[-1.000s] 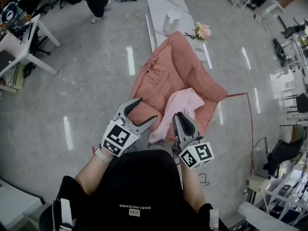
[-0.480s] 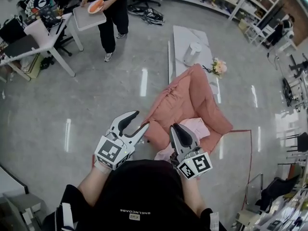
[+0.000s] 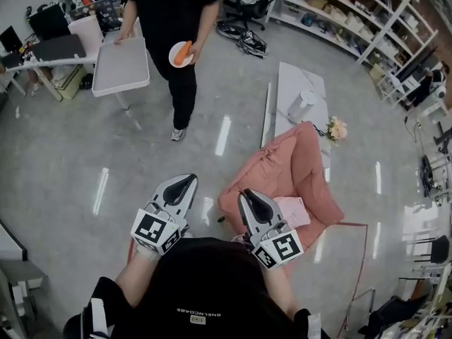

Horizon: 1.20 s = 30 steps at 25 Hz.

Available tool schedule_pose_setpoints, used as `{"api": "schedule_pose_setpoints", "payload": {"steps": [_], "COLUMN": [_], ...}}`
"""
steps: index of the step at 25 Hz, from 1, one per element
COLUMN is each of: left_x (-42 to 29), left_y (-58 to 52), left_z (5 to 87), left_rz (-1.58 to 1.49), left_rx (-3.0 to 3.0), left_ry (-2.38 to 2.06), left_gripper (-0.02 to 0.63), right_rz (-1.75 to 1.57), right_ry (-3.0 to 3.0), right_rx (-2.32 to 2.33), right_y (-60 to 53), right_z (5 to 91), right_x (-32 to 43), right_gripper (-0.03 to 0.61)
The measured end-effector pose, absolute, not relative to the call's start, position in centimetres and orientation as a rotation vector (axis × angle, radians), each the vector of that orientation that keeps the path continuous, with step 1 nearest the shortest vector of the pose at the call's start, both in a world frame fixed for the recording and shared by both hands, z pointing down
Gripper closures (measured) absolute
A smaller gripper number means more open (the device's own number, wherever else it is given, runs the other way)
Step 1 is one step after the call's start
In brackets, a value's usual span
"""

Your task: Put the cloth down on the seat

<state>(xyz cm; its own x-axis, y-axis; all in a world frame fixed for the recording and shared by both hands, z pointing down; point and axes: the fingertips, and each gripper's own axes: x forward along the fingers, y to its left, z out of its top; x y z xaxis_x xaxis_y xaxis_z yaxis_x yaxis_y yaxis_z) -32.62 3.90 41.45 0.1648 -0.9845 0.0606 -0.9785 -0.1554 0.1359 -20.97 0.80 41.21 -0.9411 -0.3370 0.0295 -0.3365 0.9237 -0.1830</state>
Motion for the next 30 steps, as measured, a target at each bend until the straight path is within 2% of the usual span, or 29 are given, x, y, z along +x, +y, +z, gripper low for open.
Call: {"api": "schedule_pose_setpoints", "payload": {"steps": [10, 30], "left_x": [-33.4, -31.2], "left_y": [7.0, 5.5], "left_z": [41.4, 42.9], "left_rz": [-0.020, 0.074], "left_rx": [2.292, 2.331], "left_ry": [-1.950, -1.921], "left_gripper": [0.598, 0.598], "right_rz": [-0.293, -0.414], "right_ry": [3.137, 3.127], "right_rx": [-0.460, -0.522], "right_y": [3.1, 2.2], "right_z": [42.0, 44.2], "right_x": [-24.0, -22.0], "right_gripper": [0.511, 0.511]}}
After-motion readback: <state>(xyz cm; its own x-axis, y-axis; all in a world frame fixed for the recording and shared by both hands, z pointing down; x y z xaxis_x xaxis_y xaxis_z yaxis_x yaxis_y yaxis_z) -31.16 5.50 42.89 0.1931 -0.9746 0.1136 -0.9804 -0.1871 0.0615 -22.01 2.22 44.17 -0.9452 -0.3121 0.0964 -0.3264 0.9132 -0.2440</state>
